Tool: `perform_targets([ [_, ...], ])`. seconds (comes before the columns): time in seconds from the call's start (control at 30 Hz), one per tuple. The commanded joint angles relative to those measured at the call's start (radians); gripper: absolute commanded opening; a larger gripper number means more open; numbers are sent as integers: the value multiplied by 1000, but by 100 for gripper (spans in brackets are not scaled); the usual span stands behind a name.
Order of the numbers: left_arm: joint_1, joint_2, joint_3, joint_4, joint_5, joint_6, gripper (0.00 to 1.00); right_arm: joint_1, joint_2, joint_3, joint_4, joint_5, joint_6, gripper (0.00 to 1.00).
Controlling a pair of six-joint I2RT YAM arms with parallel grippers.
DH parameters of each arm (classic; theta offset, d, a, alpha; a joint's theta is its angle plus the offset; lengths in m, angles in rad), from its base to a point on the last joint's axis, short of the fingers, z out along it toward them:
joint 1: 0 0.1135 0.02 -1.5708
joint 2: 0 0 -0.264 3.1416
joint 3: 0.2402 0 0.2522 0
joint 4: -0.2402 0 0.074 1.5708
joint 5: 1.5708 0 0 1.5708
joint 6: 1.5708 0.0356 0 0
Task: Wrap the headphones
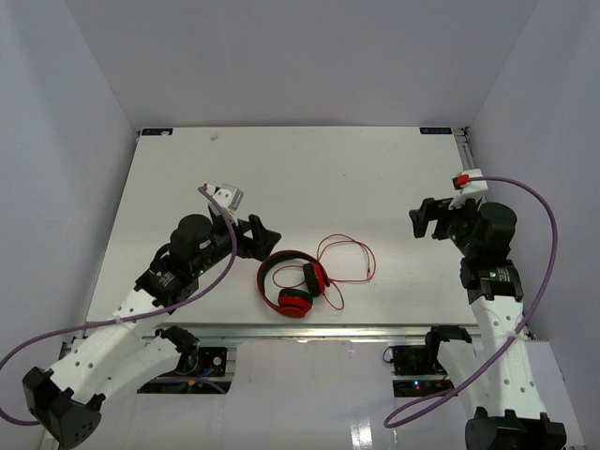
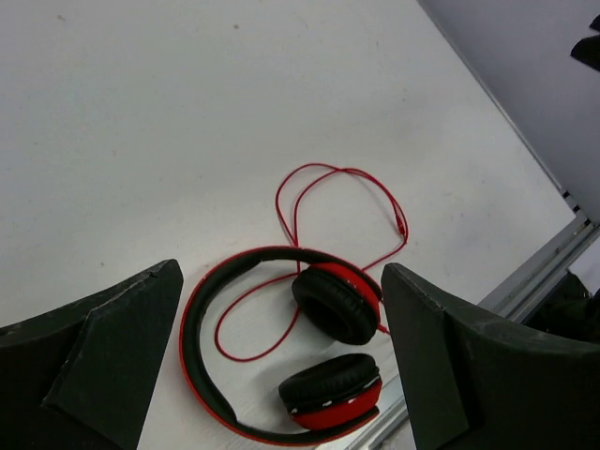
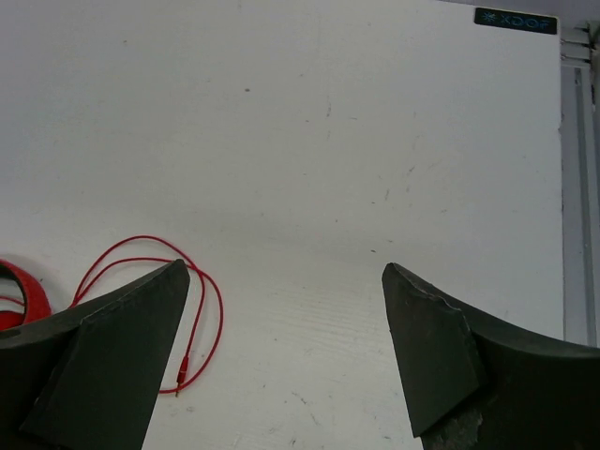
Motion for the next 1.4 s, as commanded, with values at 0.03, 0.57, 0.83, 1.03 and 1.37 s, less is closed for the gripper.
perform_targets([
  [0.03, 4, 32, 9, -67, 15, -20, 98, -5, 10, 53, -82, -346, -240, 90],
  [0.57, -1, 438, 9, -240, 196, 137, 97, -3, 43, -16, -343, -868, -826, 98],
  [0.83, -27, 677, 94, -217, 23, 239, 87, -3, 45, -35, -325, -922, -809, 98],
  [1.03, -31, 800, 177, -190, -125, 360, 80, -3, 46, -38, -326, -932, -811, 98],
  [1.37, -30, 905, 233, -141, -2, 518, 49, -3, 60, -35, -326, -938, -811, 98],
])
